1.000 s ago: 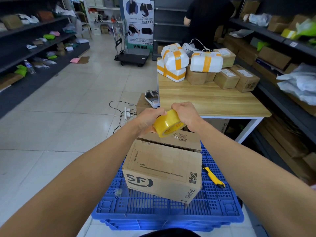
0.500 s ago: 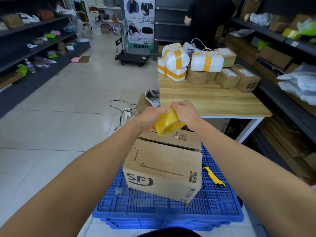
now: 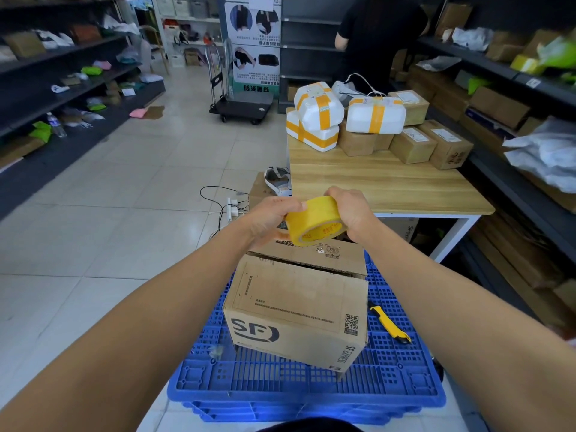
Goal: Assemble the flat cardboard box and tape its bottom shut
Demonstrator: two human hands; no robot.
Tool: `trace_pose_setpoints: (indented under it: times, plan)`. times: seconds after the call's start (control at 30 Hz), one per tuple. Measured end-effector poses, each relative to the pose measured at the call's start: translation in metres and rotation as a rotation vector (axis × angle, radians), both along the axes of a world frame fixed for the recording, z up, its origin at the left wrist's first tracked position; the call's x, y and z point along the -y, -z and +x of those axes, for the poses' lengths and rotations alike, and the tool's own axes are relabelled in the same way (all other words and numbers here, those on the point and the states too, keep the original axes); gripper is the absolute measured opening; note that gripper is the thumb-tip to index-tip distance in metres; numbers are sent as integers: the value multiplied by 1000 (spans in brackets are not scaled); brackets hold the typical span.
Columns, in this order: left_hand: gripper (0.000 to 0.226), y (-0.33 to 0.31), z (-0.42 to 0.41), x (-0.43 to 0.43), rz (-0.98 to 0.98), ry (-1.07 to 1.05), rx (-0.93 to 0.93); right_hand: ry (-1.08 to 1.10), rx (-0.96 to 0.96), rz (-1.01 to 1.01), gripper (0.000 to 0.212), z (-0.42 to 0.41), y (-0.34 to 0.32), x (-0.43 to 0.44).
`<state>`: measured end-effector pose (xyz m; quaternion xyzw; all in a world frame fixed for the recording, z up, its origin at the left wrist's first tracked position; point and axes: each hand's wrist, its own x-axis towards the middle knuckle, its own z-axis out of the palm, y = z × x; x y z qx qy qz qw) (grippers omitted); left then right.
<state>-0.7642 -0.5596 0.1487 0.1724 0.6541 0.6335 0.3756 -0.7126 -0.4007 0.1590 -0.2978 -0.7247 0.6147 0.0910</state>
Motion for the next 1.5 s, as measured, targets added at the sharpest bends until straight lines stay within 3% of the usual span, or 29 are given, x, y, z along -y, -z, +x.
trace_pose_setpoints:
  times: [0.3,0.47,0.63,0.77,0.83,1.23,1.5]
  plan:
    - [44,-3,5,-11,-114,-80,24,-124,-15,204,20,1,-4,7]
    - [47,0,8,-12,-96,-91,19,-145,-31,247,37,0,-5,4]
    - [39,1,8,-5,31,-31,0,16,-36,17,22,5,-7,-4]
    - [57,5,8,0,73,30,101,72,-85,-235,15,8,-3,-11]
    - [53,3,8,-1,94,39,138,65,-93,-281,16,8,-1,-13]
    - [35,-8,8,-21,-91,-18,104,-63,-80,151,33,5,-9,-6]
    - [39,-4,8,-23,-177,-56,22,-119,-85,336,45,7,-8,5]
